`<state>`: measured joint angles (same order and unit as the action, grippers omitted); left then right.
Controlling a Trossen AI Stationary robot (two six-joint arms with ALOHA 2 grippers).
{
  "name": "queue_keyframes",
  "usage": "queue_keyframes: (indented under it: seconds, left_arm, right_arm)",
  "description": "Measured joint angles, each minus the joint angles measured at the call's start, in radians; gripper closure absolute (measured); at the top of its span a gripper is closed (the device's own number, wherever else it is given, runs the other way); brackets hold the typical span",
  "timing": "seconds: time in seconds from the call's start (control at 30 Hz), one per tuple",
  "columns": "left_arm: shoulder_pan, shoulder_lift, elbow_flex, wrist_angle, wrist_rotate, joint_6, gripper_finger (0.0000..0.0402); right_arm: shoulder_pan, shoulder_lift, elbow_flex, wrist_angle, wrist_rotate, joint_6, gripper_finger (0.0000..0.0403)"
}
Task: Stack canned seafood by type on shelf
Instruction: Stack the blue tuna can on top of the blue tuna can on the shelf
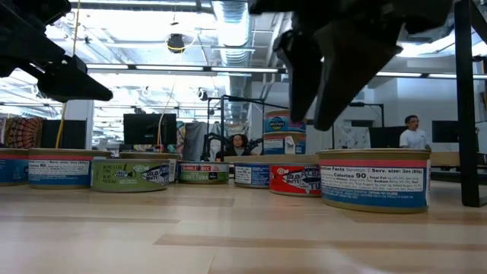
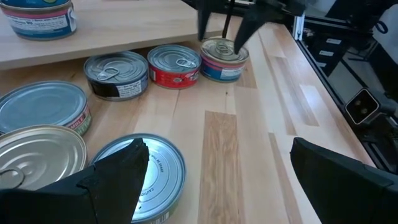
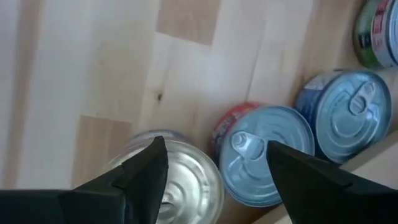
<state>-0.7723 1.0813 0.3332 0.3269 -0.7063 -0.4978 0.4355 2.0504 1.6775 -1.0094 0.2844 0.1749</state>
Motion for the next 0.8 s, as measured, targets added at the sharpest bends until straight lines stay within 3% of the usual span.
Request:
queue_keyframes:
  seconds: [0.53,0.7,0.8]
  left_arm:
    - [0.0,0.0,0.0,-0.003,0.006,0.003,0.0024]
    - [0.0,0.0,0.0,-0.003,0.006,0.003,0.0024]
    - [0.0,0.0,0.0,-0.003,0.007,0.003,0.0024]
  right_arm:
    - [-0.007,0.06,-0.01,0.028,0.005,-0.018,0.0101]
    - [-0.016,0.061,0.075,0.033,0.008,-0.002,0.0101]
    - [-0.019,0.057,0.127,-0.069,0.014,0.0,0.0101]
